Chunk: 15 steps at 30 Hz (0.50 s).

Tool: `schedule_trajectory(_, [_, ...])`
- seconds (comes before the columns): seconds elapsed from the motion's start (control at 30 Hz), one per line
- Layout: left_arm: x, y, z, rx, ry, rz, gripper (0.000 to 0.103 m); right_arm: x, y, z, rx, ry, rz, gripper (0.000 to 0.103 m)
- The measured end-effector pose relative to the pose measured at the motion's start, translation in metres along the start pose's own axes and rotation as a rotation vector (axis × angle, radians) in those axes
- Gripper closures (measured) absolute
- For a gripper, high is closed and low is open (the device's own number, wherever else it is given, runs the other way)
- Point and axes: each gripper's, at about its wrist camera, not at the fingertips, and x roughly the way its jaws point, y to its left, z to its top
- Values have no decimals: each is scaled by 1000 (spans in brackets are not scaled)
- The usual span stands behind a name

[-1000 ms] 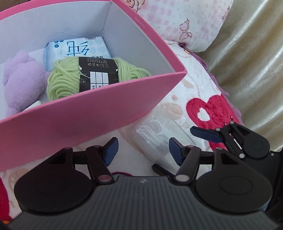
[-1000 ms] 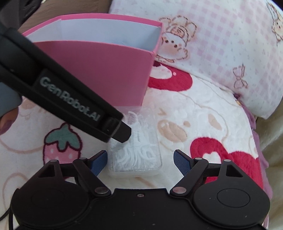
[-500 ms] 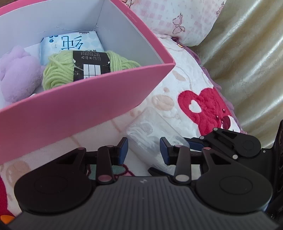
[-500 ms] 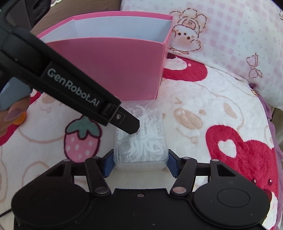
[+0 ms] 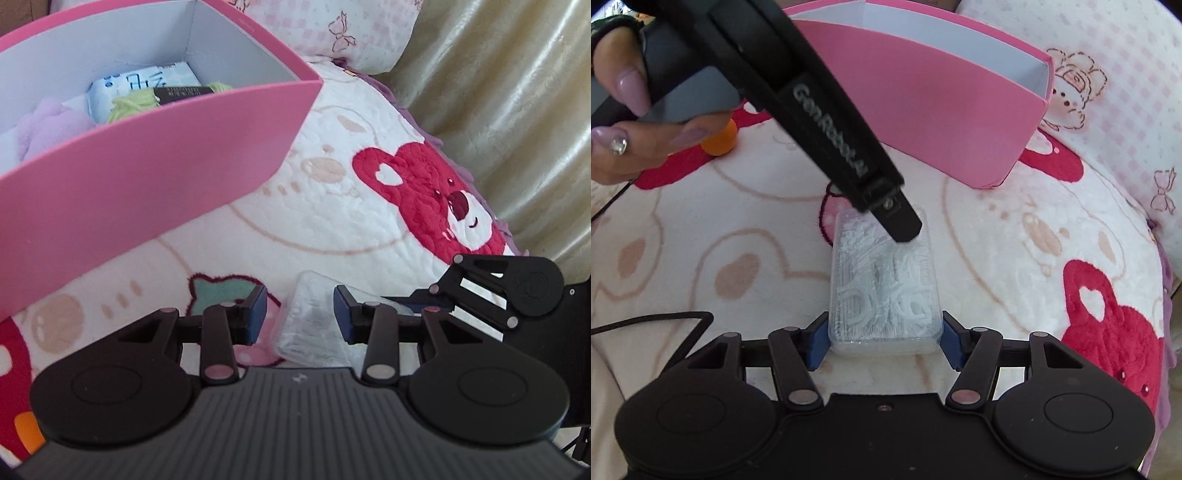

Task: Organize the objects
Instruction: 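Move the left tool toward the clear plastic floss-pick box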

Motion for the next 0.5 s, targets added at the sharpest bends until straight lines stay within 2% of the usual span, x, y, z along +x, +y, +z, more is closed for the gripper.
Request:
schedule_trajectory(0.2, [4, 1, -10, -35, 28, -30, 64, 3, -1, 1, -15, 17, -47, 36])
schedule_trajectory(0.3, [3, 5, -10, -72, 42, -48, 69, 4, -5, 0, 8, 27, -75, 28])
schedule_trajectory(0.5, [0, 13, -14, -201, 133, -134, 70, 5, -21, -7, 85, 63, -141, 17])
